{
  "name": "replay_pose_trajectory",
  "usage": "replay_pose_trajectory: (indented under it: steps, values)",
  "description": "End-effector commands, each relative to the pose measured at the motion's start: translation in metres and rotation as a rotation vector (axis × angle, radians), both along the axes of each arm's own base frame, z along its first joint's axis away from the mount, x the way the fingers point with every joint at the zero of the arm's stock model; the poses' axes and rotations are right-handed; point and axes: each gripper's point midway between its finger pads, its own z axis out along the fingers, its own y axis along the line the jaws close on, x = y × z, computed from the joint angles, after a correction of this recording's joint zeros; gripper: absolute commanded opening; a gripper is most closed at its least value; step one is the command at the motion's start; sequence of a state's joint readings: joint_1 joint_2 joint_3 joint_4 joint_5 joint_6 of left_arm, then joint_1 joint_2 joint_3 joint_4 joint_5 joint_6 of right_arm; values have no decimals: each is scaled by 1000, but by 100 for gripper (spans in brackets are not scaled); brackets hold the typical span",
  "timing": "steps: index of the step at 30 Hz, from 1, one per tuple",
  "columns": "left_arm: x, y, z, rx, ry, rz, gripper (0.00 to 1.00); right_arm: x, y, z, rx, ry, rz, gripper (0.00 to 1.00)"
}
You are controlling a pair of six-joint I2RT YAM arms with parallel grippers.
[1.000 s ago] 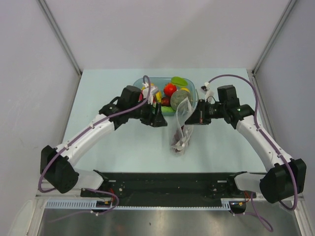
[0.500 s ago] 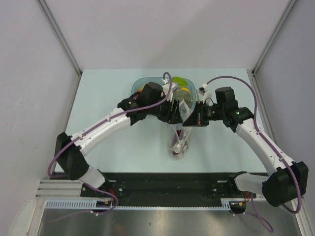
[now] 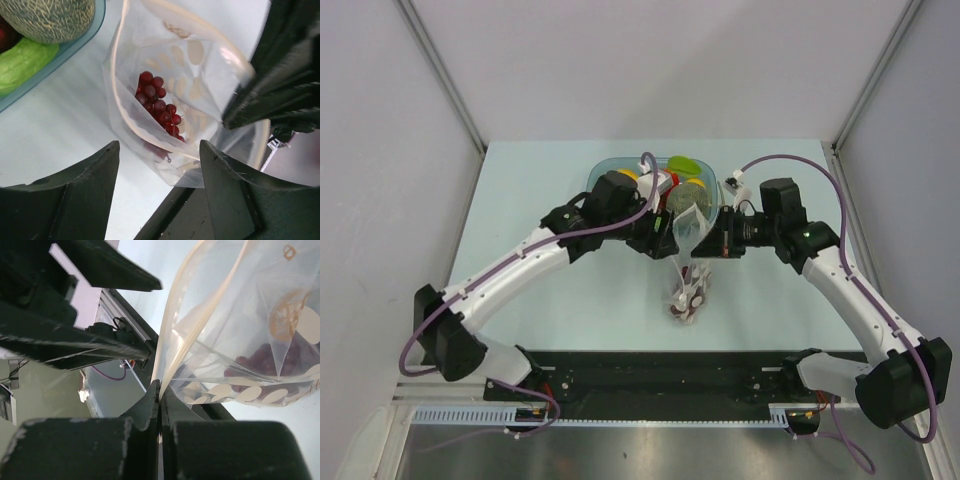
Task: Place the food in the zip-top bag and seal the zipper
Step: Open the zipper of the food storage bag.
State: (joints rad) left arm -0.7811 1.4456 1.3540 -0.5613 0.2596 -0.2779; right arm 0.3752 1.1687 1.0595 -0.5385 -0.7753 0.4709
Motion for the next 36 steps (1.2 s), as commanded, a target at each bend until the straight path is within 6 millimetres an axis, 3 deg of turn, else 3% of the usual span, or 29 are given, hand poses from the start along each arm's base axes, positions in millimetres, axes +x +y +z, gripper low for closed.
replay_pose_trajectory:
  steps: [1,6,14,17,18,19,21,22,23,26,28,29,31,34,36]
  values:
    - [-7,5,46,-87,-151,-54,70,5,5,15,40,-64,4,0]
    - [-2,14,9,-14,-14,-5,72,7,7,14,46,-61,0,0]
    - [-1,-5,-23,10,116,-26,69,7,9,17,51,-72,1,0]
    - [5,-6,-26,-16,152,-32,40,7,3,20,25,-107,3,0]
    - [6,-1,-29,1,160,-21,31,4,-4,14,-5,-81,-2,0]
    - [9,5,-29,9,152,-7,13,11,-17,12,-33,-81,-39,0]
    - [20,27,-39,68,119,22,0,12,-39,3,-113,-84,-49,0]
    - [23,34,-37,87,92,25,0,25,-61,-4,-164,-81,-105,0]
    - [30,47,-43,130,49,34,0,23,-76,-9,-238,-86,-97,0]
    - [31,53,-43,158,-42,-5,0,34,-124,-23,-376,-34,-185,0]
    - [22,37,-42,148,-43,-75,0,31,-133,-24,-387,-22,-179,0]
    - [18,29,-41,143,-43,-102,0,31,-147,-25,-397,-10,-214,0]
    - [8,1,-36,114,-50,-181,0,27,-150,-24,-397,-11,-218,0]
    - [8,-33,-18,54,-113,-237,1,23,-155,-14,-409,-62,-232,0]
    - [17,-50,-21,30,-115,-242,9,21,-165,-8,-455,-95,-253,0]
